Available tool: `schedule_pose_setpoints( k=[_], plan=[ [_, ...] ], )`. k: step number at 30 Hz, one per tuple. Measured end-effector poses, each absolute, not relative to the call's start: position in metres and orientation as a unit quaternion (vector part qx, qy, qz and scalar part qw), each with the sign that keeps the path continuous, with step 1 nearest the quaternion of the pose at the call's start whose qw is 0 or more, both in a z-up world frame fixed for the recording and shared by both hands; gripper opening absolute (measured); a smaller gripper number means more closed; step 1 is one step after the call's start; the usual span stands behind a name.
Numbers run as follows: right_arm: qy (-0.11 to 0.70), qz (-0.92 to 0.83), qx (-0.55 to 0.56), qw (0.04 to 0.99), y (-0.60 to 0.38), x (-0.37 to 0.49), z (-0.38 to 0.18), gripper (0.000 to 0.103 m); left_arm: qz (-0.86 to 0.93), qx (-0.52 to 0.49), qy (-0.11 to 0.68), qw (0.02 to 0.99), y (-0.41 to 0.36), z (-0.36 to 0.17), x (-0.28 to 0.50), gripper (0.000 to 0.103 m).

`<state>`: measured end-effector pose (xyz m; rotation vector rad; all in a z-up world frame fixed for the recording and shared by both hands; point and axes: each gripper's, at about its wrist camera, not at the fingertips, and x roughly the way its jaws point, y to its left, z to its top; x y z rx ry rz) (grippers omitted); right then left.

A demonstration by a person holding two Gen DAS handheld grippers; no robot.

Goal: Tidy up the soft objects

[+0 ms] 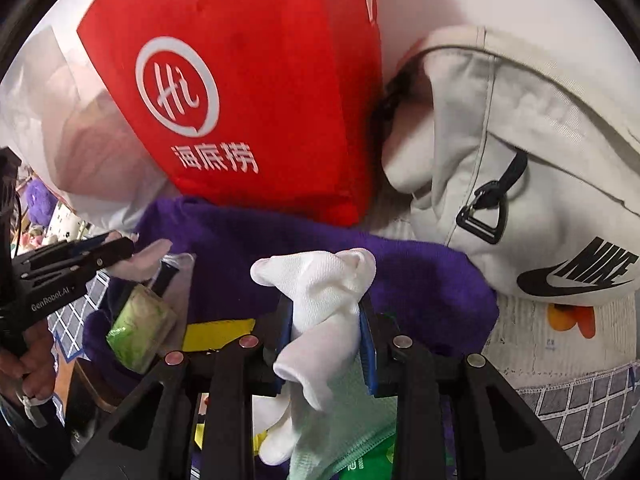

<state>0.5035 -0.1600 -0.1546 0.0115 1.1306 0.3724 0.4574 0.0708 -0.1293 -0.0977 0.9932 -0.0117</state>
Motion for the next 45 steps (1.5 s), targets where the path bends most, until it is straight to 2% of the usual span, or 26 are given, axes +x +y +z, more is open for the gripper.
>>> schedule_pose_setpoints(
  k=[5,12,15,18,20,23,25,27,31,37,40,44,45],
  plan=[
    [0.532,0.183,-0.005,0.827,-0.155,0.503,-0.16,0.031,-0.005,-0.046,0.493,0.869,0.071,-0.143,0.464,0.027],
    [0.53,0.18,-0.008,0.829,-0.154,0.501,-0.16,0.068,-0.009,-0.051,0.503,0.863,0.073,-0.152,0.472,0.027],
    [0.521,0.183,-0.012,0.833,-0.153,0.499,-0.157,0.073,-0.009,-0.056,0.506,0.861,0.075,-0.154,0.474,0.027],
    [0.516,0.181,-0.02,0.837,-0.152,0.497,-0.153,0.074,-0.009,-0.059,0.51,0.858,0.076,-0.157,0.476,0.027],
    [0.513,0.179,-0.024,0.839,-0.152,0.496,-0.151,0.075,-0.008,-0.062,0.513,0.856,0.076,-0.158,0.478,0.031],
    [0.507,0.174,-0.027,0.844,-0.152,0.495,-0.147,0.079,-0.006,-0.056,0.511,0.858,0.072,-0.155,0.475,0.037],
    [0.502,0.17,-0.028,0.848,-0.153,0.494,-0.144,0.082,-0.004,-0.054,0.511,0.858,0.068,-0.154,0.476,0.046],
    [0.497,0.166,-0.028,0.851,-0.153,0.492,-0.139,0.083,0.0,-0.053,0.508,0.86,0.067,-0.15,0.474,0.053],
    [0.496,0.153,-0.03,0.854,-0.154,0.489,-0.131,0.084,0.003,-0.045,0.504,0.863,0.062,-0.142,0.47,0.06],
    [0.488,0.16,-0.008,0.858,-0.157,0.479,-0.112,0.084,-0.002,-0.024,0.497,0.868,0.044,-0.119,0.453,0.062],
    [0.481,0.16,0.004,0.862,-0.158,0.468,-0.1,0.084,-0.004,-0.02,0.486,0.874,0.035,-0.102,0.433,0.071],
    [0.484,0.138,-0.007,0.864,-0.16,0.445,-0.088,0.084,-0.01,0.001,0.48,0.877,0.025,-0.08,0.402,0.071],
    [0.478,0.133,-0.011,0.868,-0.161,0.437,-0.083,0.087,-0.01,-0.002,0.476,0.879,0.027,-0.074,0.394,0.071]
  ],
)
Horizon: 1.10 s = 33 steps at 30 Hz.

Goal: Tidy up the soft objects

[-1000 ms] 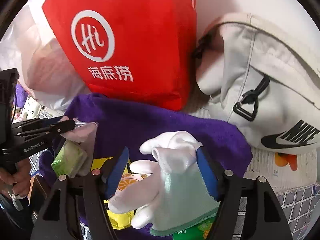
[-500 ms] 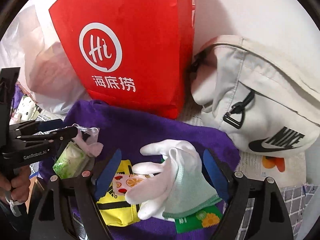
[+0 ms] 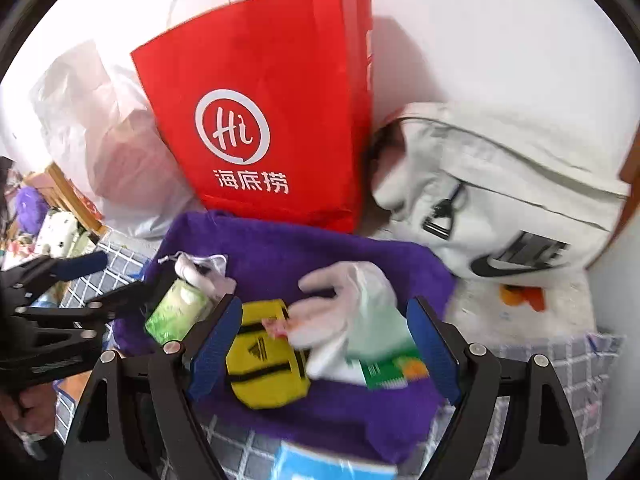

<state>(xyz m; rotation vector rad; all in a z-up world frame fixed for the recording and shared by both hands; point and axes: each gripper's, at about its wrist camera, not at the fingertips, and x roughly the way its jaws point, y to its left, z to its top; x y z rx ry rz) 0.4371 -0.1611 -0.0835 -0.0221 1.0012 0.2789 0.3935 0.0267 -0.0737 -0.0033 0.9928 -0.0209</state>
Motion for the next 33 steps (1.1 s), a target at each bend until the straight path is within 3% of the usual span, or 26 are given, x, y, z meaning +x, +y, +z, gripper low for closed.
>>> schedule_pose_setpoints(
  k=[6,16,33],
  plan=[
    [0.458,0.12,0.0,0.881,-0.175,0.374,-0.056,0.1,-0.028,-0.01,0.462,0.886,0.025,-0.047,0.33,0.074],
    [0.447,0.092,0.011,0.89,-0.191,0.256,-0.034,0.102,-0.032,-0.009,0.427,0.904,0.002,-0.016,0.212,0.095],
    [0.42,0.065,0.024,0.905,-0.215,0.122,-0.007,0.102,0.016,-0.011,0.375,0.927,-0.011,-0.001,0.09,0.095]
  ],
)
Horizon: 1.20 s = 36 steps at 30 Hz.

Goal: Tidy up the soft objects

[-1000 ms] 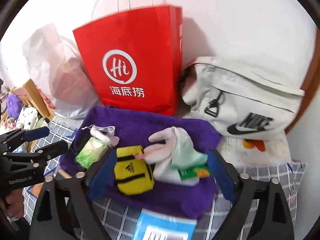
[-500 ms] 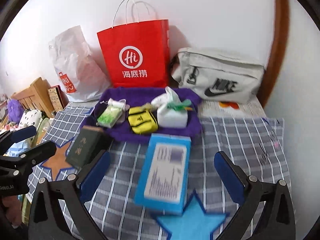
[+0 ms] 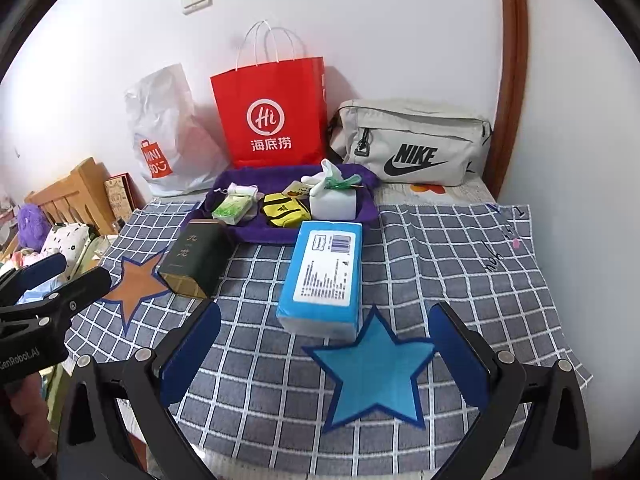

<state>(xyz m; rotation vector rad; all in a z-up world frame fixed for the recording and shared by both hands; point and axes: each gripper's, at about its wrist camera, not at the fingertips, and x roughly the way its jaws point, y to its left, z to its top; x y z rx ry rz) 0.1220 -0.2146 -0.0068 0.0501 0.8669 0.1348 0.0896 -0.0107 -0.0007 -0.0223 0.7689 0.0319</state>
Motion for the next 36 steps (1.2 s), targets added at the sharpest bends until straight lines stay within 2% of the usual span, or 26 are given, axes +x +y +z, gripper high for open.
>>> schedule_pose_setpoints(
  k=[36],
  plan=[
    [0.396,0.075,0.019,0.915,-0.206,0.078,0.013,0.102,0.026,-0.014,0.355,0.934,-0.004,0.013,0.052,0.095]
  ],
)
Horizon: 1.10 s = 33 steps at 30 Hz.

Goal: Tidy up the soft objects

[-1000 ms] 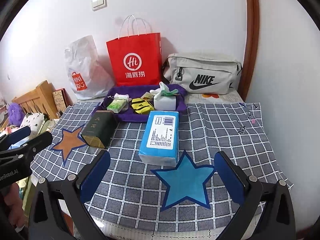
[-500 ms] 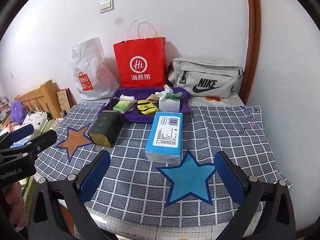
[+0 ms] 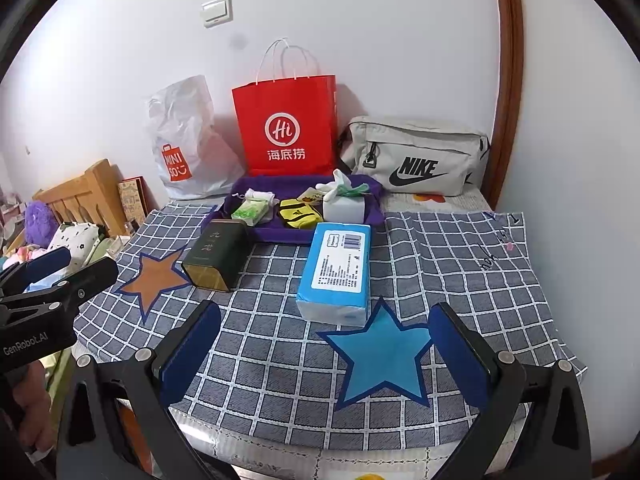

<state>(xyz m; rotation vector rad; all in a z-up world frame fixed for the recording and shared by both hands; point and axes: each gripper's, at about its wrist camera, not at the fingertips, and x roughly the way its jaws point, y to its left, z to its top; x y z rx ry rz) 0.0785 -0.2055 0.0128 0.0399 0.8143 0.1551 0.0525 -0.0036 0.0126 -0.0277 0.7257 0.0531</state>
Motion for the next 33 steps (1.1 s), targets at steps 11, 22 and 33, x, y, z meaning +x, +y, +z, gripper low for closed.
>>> schedule_pose_setpoints(
  k=[11,22,33],
  plan=[
    [0.395,0.078,0.021,0.915,-0.2075,0.0778,0.0124,0.102,0.027,-0.014,0.355,0.934,-0.0048,0.0129,0.0518,0.095],
    [0.395,0.079,0.024,0.915,-0.2082,0.0765,0.0127,0.102,0.028,-0.014,0.356,0.934,-0.0065,0.0123,0.051,0.095],
    [0.394,0.079,0.024,0.915,-0.2084,0.075,0.0138,0.102,0.027,-0.013,0.355,0.934,-0.0057,0.0124,0.0515,0.095]
  ],
)
